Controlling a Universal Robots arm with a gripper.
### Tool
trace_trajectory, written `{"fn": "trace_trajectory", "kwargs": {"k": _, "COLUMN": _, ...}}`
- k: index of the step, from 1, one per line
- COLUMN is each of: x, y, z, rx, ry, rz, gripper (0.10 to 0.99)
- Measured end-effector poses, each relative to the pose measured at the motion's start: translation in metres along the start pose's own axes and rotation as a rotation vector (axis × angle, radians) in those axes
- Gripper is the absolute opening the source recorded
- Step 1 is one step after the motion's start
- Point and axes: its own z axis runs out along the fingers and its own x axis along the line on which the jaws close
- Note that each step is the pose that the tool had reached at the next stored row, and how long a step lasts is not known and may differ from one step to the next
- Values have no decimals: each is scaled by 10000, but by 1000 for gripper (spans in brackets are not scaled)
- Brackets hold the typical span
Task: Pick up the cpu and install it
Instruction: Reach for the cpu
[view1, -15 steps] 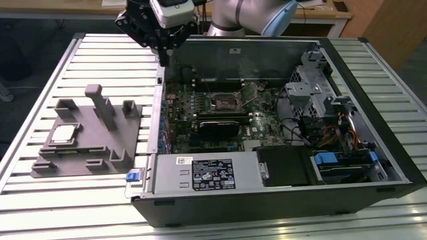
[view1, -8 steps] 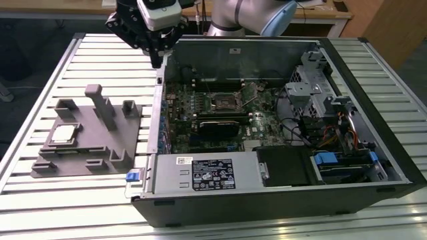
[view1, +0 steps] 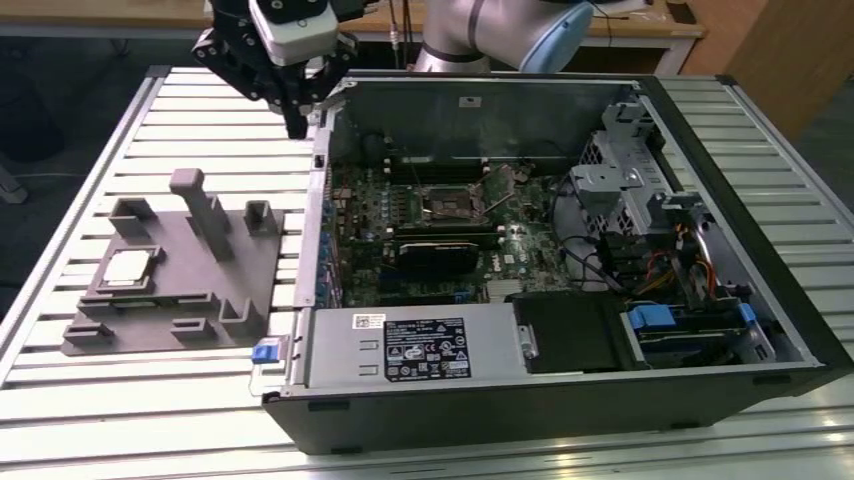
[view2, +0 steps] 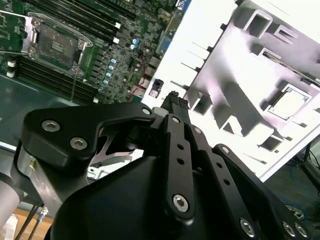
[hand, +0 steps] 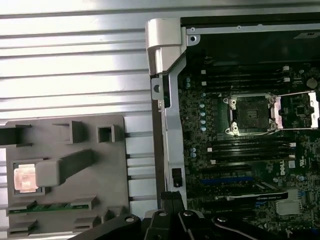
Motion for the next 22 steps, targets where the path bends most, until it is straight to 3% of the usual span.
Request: {"fn": "trace_trajectory", "kwargs": {"k": 22, "x": 546, "y": -46, "z": 69, "rx": 0, "ry": 0, "rz": 2, "gripper": 106}}
